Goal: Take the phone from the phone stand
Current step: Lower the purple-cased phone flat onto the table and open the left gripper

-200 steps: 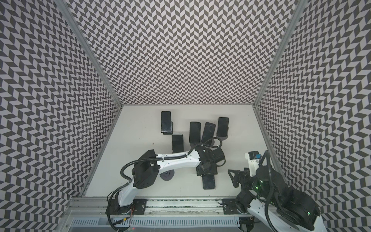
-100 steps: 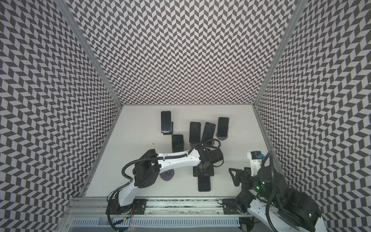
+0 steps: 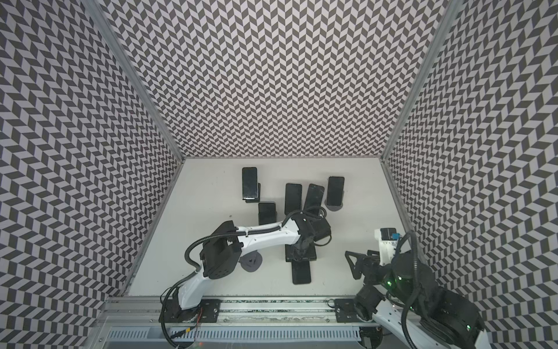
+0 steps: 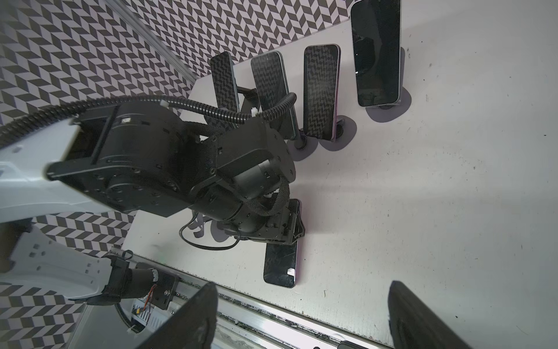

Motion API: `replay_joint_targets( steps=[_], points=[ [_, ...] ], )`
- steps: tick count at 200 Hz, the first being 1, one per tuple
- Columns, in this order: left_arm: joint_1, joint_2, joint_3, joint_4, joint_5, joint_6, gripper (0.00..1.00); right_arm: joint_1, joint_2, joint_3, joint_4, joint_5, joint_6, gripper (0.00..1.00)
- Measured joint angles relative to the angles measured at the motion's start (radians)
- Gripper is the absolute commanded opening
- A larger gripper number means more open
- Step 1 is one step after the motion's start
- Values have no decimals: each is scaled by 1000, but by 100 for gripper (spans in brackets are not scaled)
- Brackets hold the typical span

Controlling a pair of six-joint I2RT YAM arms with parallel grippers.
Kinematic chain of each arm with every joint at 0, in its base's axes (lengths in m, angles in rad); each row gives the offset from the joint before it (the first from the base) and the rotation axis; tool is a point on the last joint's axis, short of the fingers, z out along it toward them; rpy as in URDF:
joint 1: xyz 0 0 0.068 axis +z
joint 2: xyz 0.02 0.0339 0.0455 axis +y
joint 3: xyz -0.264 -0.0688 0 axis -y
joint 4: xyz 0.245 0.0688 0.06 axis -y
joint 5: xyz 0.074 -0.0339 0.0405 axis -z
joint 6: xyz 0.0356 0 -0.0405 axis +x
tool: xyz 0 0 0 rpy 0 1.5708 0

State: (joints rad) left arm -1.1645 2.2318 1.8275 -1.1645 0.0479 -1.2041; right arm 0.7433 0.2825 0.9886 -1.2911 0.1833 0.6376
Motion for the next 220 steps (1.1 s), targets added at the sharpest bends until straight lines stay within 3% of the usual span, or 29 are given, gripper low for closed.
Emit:
replay_joint_targets(
  steps=[220],
  points=[
    [11, 23, -35, 30, 75, 5, 84, 0, -42, -37, 34, 22, -59, 89]
  ],
)
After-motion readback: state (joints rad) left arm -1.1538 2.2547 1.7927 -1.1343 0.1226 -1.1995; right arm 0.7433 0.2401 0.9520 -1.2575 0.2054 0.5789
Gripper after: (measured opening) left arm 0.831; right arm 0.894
